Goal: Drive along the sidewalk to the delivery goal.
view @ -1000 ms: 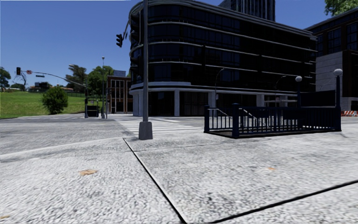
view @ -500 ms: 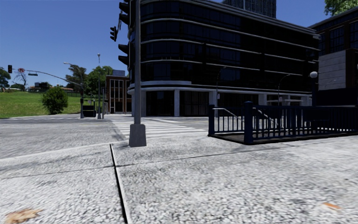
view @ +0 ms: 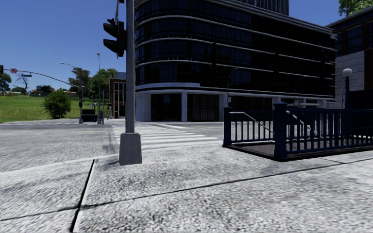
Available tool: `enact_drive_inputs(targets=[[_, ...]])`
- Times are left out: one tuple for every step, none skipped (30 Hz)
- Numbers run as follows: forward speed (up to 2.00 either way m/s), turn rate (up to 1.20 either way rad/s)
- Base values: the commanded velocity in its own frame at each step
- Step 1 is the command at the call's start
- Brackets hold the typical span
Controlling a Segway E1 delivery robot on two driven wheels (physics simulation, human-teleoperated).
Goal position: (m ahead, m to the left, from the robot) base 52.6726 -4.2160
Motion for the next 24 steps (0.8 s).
enact_drive_inputs(targets=[[1.98, 0.00], [1.98, 0.00], [1.98, 0.00], [1.98, 0.00], [1.98, 0.00], [1.98, 0.00], [1.98, 0.00], [1.98, 0.00], [1.98, 0.00], [1.98, 0.00], [1.98, 0.00], [1.98, 0.00], [1.98, 0.00], [1.98, 0.00], [1.98, 0.00], [1.98, 0.00], [1.98, 0.00], [1.98, 0.00], [1.98, 0.00], [1.98, 0.00], [1.98, 0.00], [1.98, 0.00], [1.98, 0.00], [1.98, 0.00]])
